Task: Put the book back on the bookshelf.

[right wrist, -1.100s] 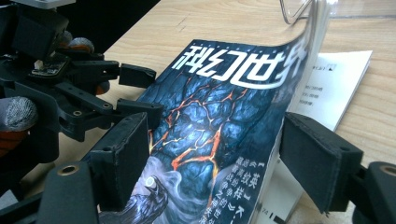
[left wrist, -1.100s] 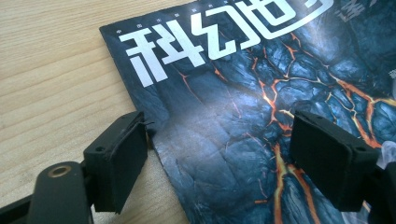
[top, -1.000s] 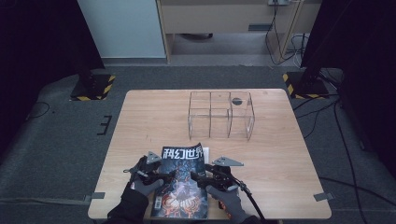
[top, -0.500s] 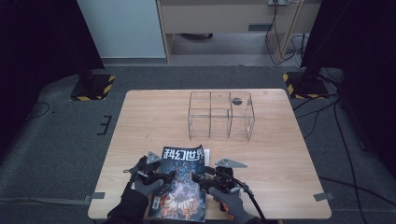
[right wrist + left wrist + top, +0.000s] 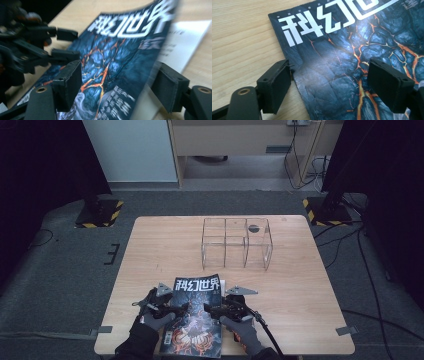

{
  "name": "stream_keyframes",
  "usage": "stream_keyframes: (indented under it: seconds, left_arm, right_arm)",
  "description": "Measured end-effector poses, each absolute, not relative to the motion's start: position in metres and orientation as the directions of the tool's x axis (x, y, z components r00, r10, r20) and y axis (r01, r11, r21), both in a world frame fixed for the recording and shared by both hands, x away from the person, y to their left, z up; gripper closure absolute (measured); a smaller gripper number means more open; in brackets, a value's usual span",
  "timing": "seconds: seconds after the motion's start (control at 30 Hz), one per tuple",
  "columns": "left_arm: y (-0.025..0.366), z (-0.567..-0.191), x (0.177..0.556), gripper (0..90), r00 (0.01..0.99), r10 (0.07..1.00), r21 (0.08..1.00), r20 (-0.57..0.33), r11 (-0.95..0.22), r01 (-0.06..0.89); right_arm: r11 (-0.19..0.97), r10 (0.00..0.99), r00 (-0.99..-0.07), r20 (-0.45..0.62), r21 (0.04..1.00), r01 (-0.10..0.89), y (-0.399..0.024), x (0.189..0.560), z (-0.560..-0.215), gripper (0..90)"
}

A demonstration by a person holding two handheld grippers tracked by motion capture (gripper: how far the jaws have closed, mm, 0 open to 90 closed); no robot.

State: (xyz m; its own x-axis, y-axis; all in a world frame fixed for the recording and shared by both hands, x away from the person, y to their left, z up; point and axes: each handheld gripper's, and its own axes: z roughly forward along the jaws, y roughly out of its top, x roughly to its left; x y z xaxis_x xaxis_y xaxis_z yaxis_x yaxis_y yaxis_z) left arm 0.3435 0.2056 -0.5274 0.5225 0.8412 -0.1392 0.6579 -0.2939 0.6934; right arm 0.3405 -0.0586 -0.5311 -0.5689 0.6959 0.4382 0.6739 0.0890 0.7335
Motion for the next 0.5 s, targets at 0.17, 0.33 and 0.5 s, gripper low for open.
stream_keyframes:
  seconds: [0.17,0.33,0.5]
  left_arm:
    - [0.2044,-0.5271,0.343,18.3,0.528,0.84,0.692,-0.127,-0.306,0.654]
    - [0.2049,-0.5269,0.3432,18.3,0.524,0.841,0.692,-0.137,-0.297,0.658]
    - [0.2051,-0.5269,0.3436,19.4,0.518,0.843,0.692,-0.146,-0.286,0.662]
  right_arm:
    - [0.116,0.684,-0.584,0.438,0.725,0.679,-0.0534,0.3406,-0.5358,28.8]
    - [0.158,0.674,-0.608,0.419,0.723,0.673,-0.0497,0.3445,-0.5342,32.6]
    - [0.183,0.66,-0.626,0.415,0.72,0.67,-0.0478,0.3482,-0.5299,36.6]
